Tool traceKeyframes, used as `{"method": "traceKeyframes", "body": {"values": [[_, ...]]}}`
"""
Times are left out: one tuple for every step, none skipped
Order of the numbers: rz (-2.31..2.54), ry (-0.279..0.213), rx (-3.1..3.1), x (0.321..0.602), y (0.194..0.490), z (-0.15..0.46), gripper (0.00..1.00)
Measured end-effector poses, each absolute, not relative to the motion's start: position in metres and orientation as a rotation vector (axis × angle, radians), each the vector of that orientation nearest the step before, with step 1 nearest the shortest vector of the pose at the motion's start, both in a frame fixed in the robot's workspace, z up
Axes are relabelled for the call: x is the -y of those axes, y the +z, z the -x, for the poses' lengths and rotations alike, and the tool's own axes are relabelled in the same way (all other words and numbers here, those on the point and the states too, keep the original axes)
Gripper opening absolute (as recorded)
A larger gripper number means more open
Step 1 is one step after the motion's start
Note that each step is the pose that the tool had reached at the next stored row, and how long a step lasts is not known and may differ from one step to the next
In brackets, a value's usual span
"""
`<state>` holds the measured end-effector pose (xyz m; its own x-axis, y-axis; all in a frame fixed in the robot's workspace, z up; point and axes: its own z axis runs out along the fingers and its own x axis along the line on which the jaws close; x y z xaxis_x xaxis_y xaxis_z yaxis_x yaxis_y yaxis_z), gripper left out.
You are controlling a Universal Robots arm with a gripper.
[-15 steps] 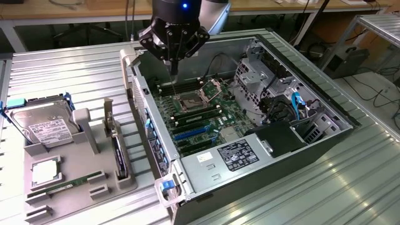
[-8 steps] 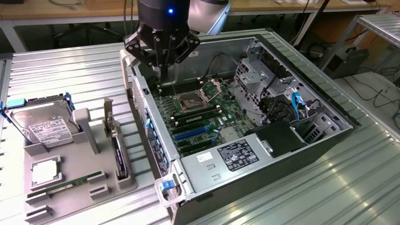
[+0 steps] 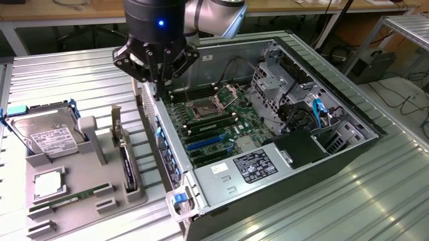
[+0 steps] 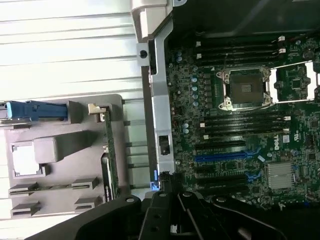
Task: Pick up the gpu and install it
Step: 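Reach for the gpu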
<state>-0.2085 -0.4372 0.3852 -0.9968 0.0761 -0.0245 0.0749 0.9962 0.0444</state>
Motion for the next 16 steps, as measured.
{"method": "traceKeyframes", "body": {"values": [[-0.118,0.067,-3.113,0.438,0.384,0.213,0.11],[-0.118,0.068,-3.112,0.439,0.383,0.217,0.11],[-0.118,0.068,-3.112,0.44,0.382,0.22,0.11],[-0.118,0.068,-3.112,0.441,0.381,0.225,0.11],[-0.118,0.067,-3.113,0.442,0.38,0.229,0.11],[-0.118,0.068,-3.112,0.444,0.378,0.238,0.11],[-0.118,0.068,-3.112,0.445,0.376,0.244,0.11],[-0.118,0.068,-3.112,0.446,0.375,0.248,0.11],[-0.118,0.068,-3.112,0.446,0.374,0.253,0.11],[-0.118,0.067,-3.112,0.447,0.373,0.257,0.11],[-0.118,0.067,-3.112,0.447,0.371,0.262,0.11],[-0.118,0.067,-3.113,0.448,0.37,0.266,0.11],[-0.118,0.067,-3.113,0.448,0.369,0.27,0.11],[-0.118,0.067,-3.112,0.449,0.367,0.274,0.11],[-0.118,0.067,-3.113,0.45,0.366,0.277,0.11],[-0.118,0.066,-3.113,0.451,0.364,0.279,0.11]]}}
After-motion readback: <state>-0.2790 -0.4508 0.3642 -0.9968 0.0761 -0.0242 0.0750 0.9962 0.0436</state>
